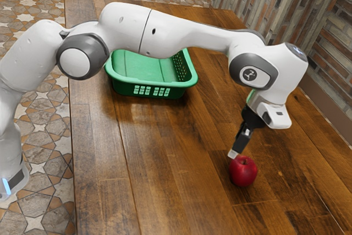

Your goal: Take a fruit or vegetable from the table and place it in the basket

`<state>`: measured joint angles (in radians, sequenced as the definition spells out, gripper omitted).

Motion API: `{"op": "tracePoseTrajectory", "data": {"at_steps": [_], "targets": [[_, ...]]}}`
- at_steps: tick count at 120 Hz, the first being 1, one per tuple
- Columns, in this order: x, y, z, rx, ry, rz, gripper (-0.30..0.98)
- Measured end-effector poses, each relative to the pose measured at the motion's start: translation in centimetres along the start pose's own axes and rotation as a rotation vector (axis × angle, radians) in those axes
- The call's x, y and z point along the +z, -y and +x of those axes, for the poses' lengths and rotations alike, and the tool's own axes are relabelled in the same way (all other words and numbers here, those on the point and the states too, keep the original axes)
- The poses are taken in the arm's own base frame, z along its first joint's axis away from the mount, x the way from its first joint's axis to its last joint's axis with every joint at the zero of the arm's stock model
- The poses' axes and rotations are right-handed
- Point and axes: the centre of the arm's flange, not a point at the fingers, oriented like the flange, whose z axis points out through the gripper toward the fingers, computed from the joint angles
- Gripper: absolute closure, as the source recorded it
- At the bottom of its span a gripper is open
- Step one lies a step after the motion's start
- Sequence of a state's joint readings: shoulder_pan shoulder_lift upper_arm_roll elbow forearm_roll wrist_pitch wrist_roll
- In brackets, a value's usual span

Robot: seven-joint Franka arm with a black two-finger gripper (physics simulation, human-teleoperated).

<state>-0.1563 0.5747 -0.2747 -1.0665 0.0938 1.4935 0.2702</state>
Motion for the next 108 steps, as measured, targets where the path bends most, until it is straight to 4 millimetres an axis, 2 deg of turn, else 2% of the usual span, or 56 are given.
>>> {"op": "tracePoseTrajectory", "data": {"at_steps": [40, 74, 108], "targets": [[-0.8, -0.2, 1.3, -0.008, -0.109, -0.008, 0.0], [-0.9, 0.4, 1.4, -0.024, -0.132, 0.011, 0.0], [1.8, 1.0, 2.5, -0.031, -0.107, -0.006, 0.0]]}}
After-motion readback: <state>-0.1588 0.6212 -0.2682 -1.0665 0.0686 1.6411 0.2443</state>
